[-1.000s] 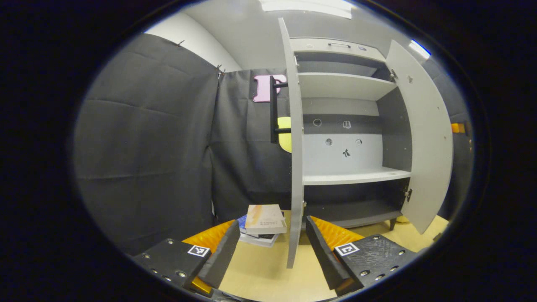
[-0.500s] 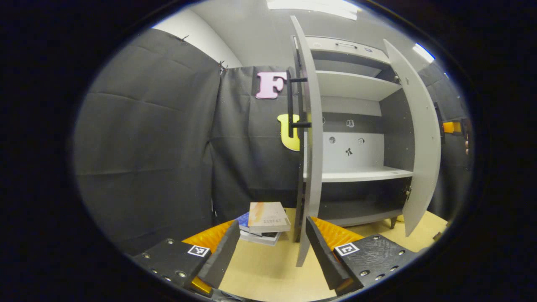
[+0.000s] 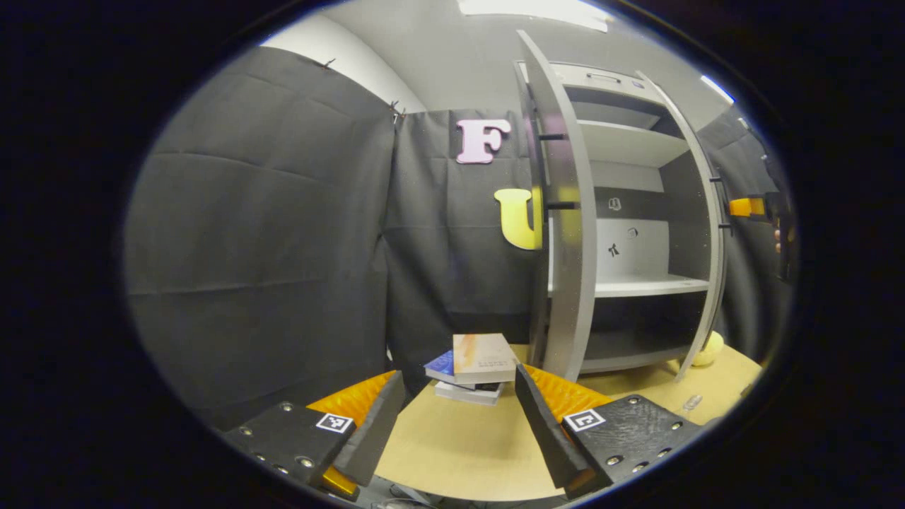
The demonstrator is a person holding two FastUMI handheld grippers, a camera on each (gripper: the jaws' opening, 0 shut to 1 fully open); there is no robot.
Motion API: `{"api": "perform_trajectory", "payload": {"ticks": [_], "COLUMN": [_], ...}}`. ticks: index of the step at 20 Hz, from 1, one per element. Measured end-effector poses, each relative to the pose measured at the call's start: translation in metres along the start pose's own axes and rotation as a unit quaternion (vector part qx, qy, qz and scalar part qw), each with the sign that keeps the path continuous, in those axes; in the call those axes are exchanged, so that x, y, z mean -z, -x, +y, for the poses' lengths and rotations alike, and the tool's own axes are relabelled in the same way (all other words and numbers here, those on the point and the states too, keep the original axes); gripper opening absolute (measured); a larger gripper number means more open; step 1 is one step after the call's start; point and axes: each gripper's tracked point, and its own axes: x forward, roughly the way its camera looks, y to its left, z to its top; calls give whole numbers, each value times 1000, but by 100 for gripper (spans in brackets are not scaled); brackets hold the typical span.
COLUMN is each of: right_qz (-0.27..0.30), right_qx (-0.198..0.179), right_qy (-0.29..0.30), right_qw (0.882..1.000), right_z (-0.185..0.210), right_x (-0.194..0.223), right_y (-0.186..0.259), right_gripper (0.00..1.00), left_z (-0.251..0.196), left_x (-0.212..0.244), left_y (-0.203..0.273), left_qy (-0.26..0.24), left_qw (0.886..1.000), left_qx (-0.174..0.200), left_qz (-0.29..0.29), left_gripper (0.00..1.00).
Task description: Grasp the bottle in the cabinet with the left hand and place it on the coaster, then close the right door with the right hand and the left door with the left hand.
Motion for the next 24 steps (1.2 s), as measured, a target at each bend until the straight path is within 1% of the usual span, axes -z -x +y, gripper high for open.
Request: {"api": "perform_trajectory", "payload": {"ticks": [1, 3, 4, 5, 6, 7, 8, 13, 16, 17, 18, 19, 20, 22, 23, 24], "right_qz": [1, 1, 1, 0, 1, 2, 4, 13, 21, 24, 27, 29, 31, 31, 31, 31], "right_qx": [1, -3, -4, -3, -1, 1, 3, 18, 35, 40, 47, 53, 59, 76, 85, 92], "right_qy": [-1, -10, -15, -16, -13, -9, -3, 7, 10, 9, 7, 4, 2, 3, 7, 10], "right_qw": [1000, 1000, 1000, 1000, 1000, 1000, 1000, 1000, 999, 999, 999, 998, 998, 997, 996, 995], "right_z": [1, 2, 3, 2, 0, -3, -6, -29, -50, -57, -65, -73, -81, -99, -109, -117], "right_x": [0, 1, 1, 2, 4, 6, 9, 20, 30, 33, 35, 38, 40, 41, 42, 44], "right_y": [-1, 1, 4, 7, 10, 15, 20, 49, 64, 69, 73, 77, 80, 87, 91, 96], "right_gripper": [96, 96, 96, 96, 96, 96, 96, 96, 96, 92, 96, 92, 96, 96, 92, 96], "left_z": [2, 2, 2, 4, 5, 8, 9, 6, 3, 1, -1, -3, -6, -11, -16, -21], "left_x": [-1, -1, -3, -5, -10, -18, -27, -80, -119, -132, -144, -154, -164, -180, -183, -186], "left_y": [3, 2, 1, 2, 1, -1, -5, -44, -68, -73, -79, -84, -90, -100, -104, -107], "left_qy": [3, 6, 7, 7, 7, 9, 14, 46, 47, 45, 44, 42, 40, 39, 40, 42], "left_qw": [1000, 1000, 1000, 1000, 1000, 1000, 1000, 998, 995, 995, 994, 994, 994, 993, 993, 993], "left_qx": [-1, -1, -1, -2, 0, 1, 4, 21, 27, 29, 31, 32, 34, 36, 38, 40], "left_qz": [1, 1, 0, -3, -8, -12, -16, -49, -79, -86, -91, -95, -99, -107, -108, -107], "left_gripper": [86, 94, 92, 92, 99, 99, 92, 92, 92, 92, 85, 98, 98, 98, 98, 98]}}
